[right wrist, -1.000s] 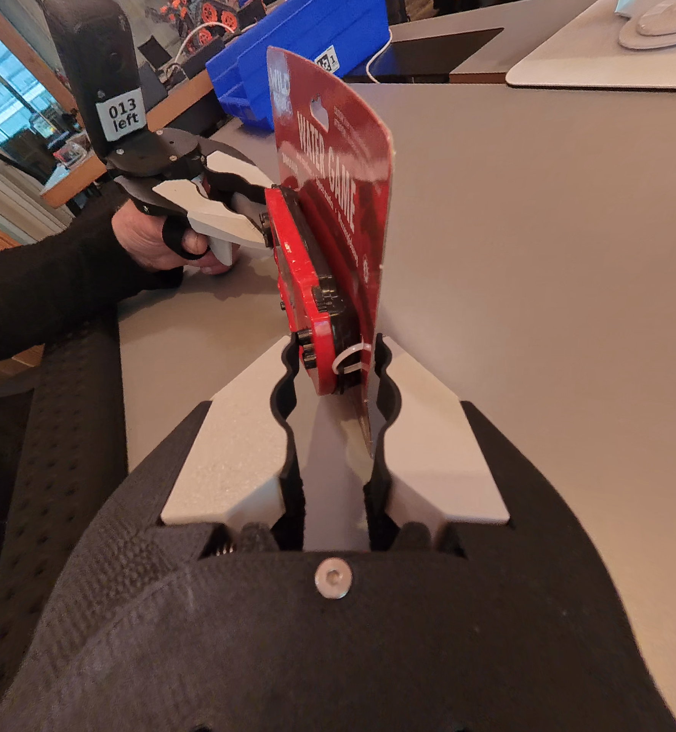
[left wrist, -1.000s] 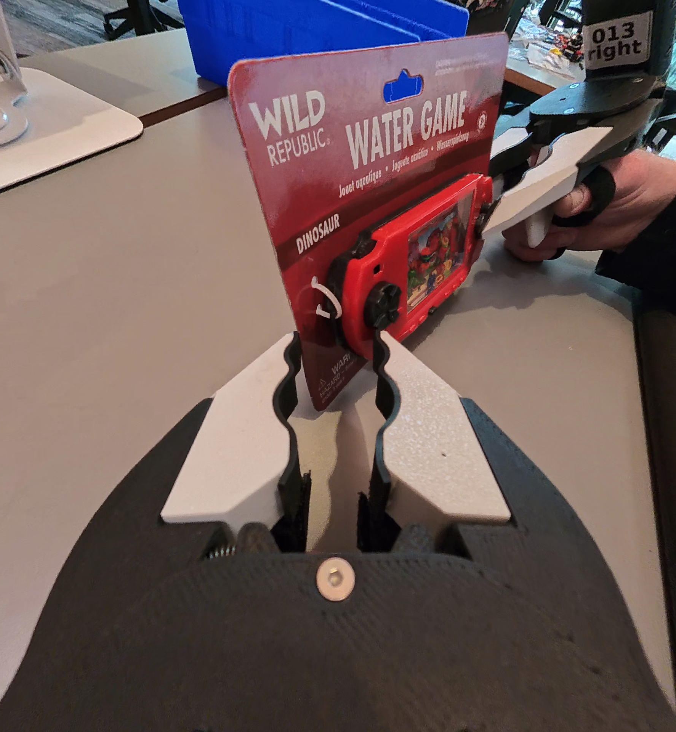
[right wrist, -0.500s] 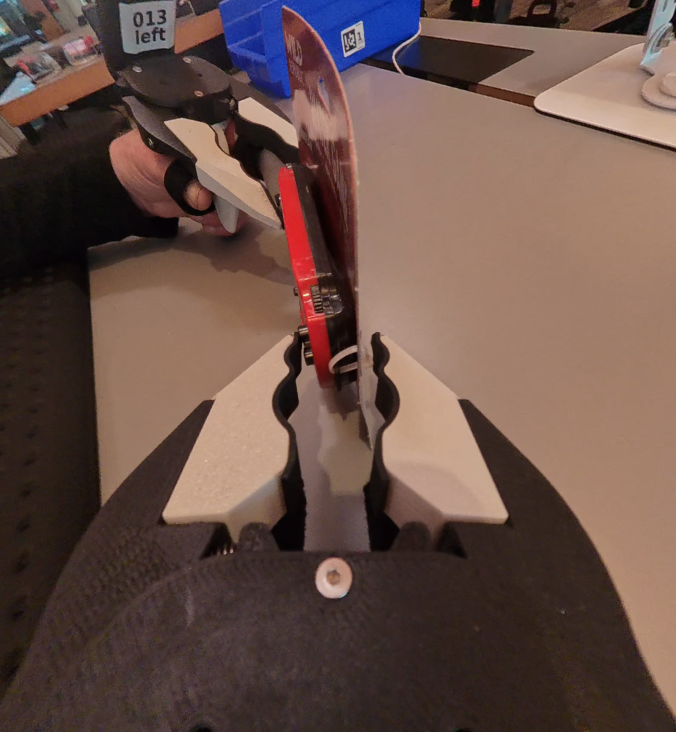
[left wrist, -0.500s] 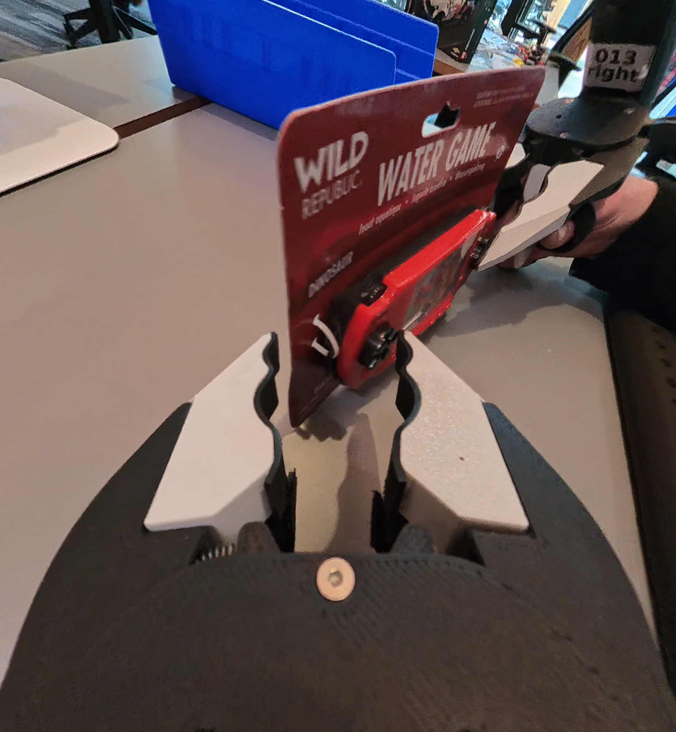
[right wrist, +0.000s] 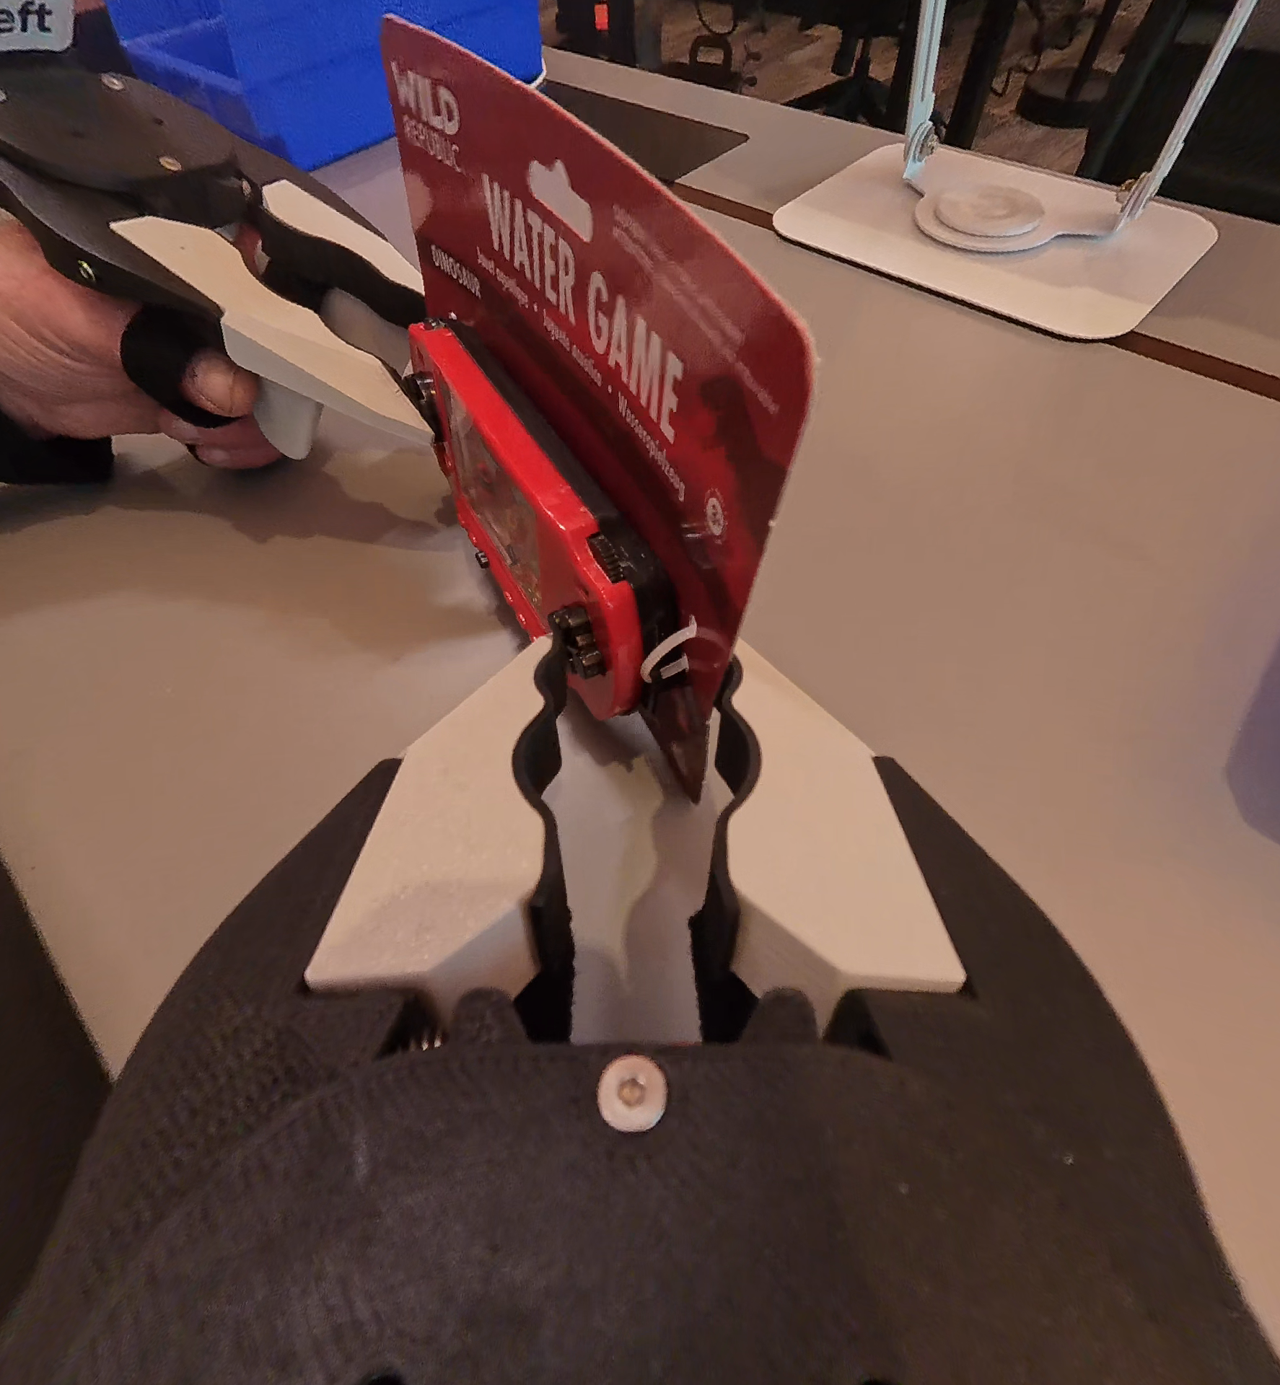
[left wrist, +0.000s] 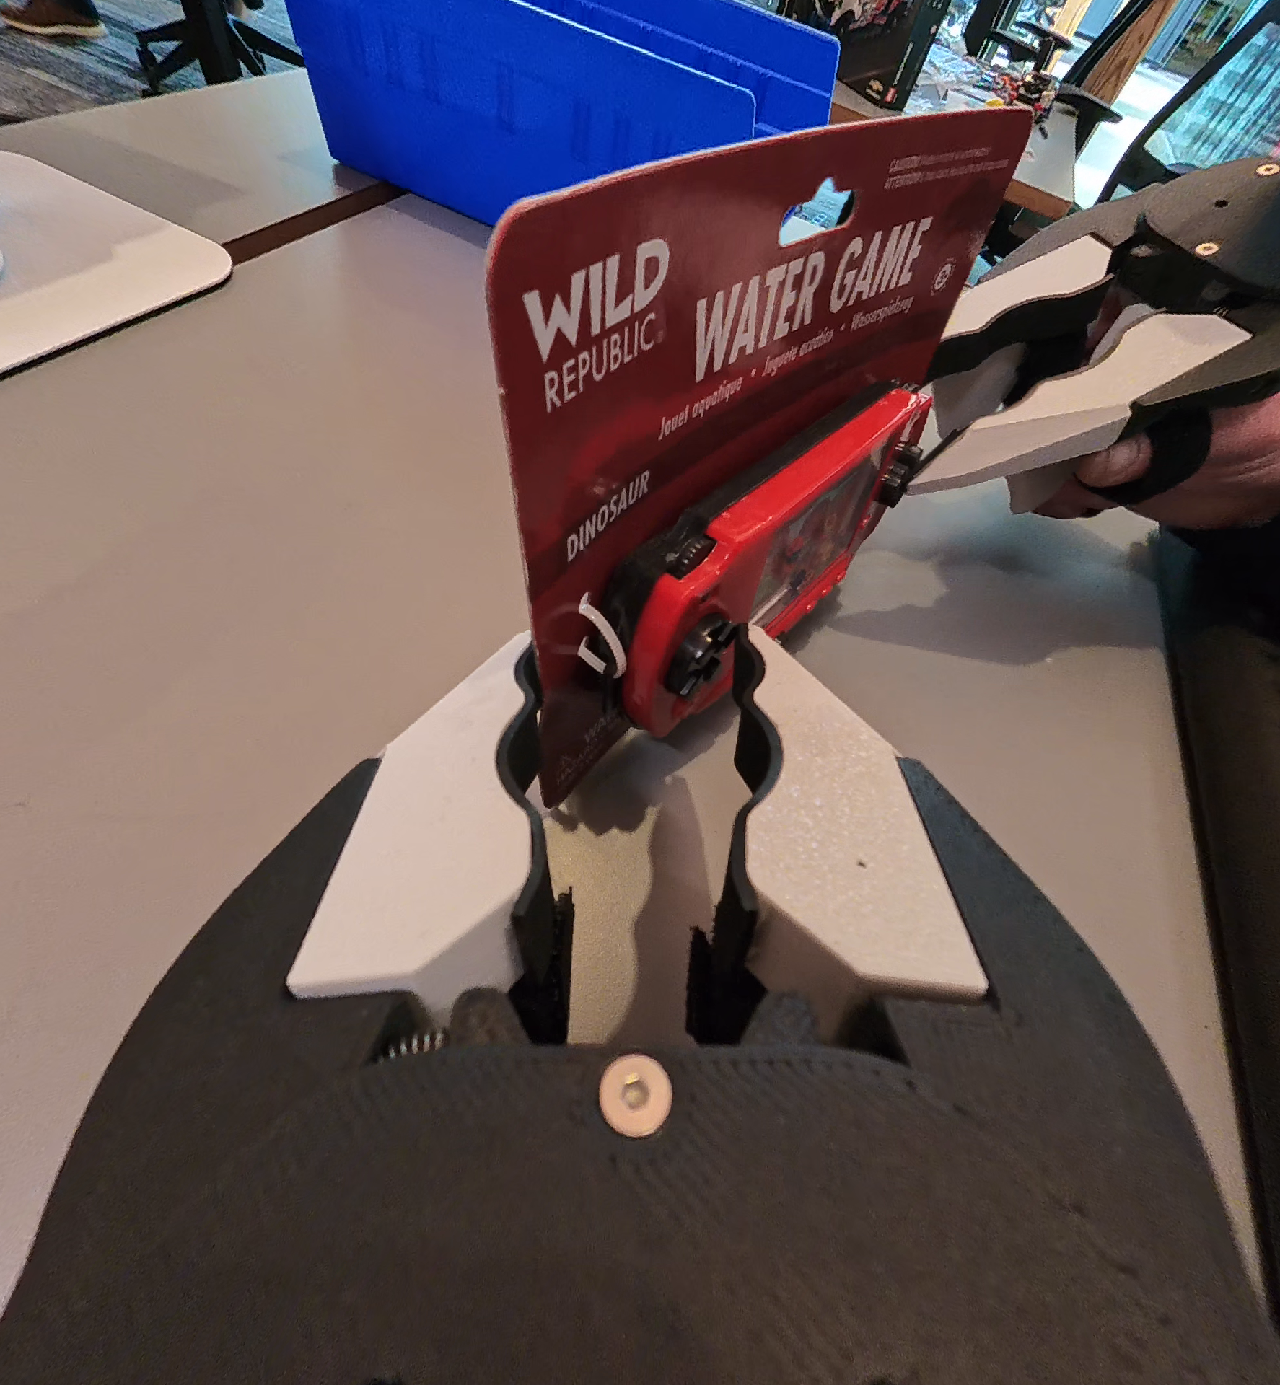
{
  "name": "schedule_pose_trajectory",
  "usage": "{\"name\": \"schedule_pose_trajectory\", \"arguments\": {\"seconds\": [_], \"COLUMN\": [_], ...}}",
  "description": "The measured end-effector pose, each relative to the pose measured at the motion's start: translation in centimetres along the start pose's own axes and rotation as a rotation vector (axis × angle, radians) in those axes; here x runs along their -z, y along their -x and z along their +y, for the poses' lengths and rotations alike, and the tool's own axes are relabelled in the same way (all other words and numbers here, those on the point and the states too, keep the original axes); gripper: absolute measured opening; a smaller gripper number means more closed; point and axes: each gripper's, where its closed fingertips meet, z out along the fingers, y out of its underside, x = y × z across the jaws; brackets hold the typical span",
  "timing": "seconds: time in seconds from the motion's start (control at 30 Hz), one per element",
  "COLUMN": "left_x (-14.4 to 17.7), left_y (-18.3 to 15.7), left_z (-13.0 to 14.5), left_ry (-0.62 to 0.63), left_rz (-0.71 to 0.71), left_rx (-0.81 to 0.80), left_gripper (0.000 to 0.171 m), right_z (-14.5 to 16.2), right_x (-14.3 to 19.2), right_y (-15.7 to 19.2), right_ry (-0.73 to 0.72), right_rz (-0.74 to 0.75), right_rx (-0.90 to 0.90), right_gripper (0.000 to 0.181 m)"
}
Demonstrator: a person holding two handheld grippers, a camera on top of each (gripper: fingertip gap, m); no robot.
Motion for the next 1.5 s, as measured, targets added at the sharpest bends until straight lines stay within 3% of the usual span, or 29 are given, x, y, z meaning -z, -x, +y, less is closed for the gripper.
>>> {"name": "schedule_pose_trajectory", "arguments": {"seconds": [0.33, 0.57, 1.17, 1.5], "left_x": [-0.19, -0.26, -0.4, -0.54], "left_y": [-0.15, 0.09, 0.27, 0.39], "left_z": [-0.1, -0.17, -0.28, -0.51], "left_ry": [0.003, -0.01, -0.015, -0.022], "left_rz": [-0.008, -0.013, -0.002, -0.008], "left_rx": [0.001, 0.014, 0.031, 0.039], "left_gripper": [0.044, 0.047, 0.047, 0.046], "right_z": [0.01, -0.04, -0.13, -0.14], "right_x": [-0.05, -0.25, -0.32, -0.27], "right_y": [-0.36, -0.56, -0.66, -0.76], "right_ry": [0.024, 0.001, -0.01, -0.005], "right_rz": [0.036, 0.039, 0.023, -0.003], "right_rx": [-0.052, -0.053, -0.058, -0.091], "right_gripper": [0.03, 0.04, 0.039, 0.031]}}
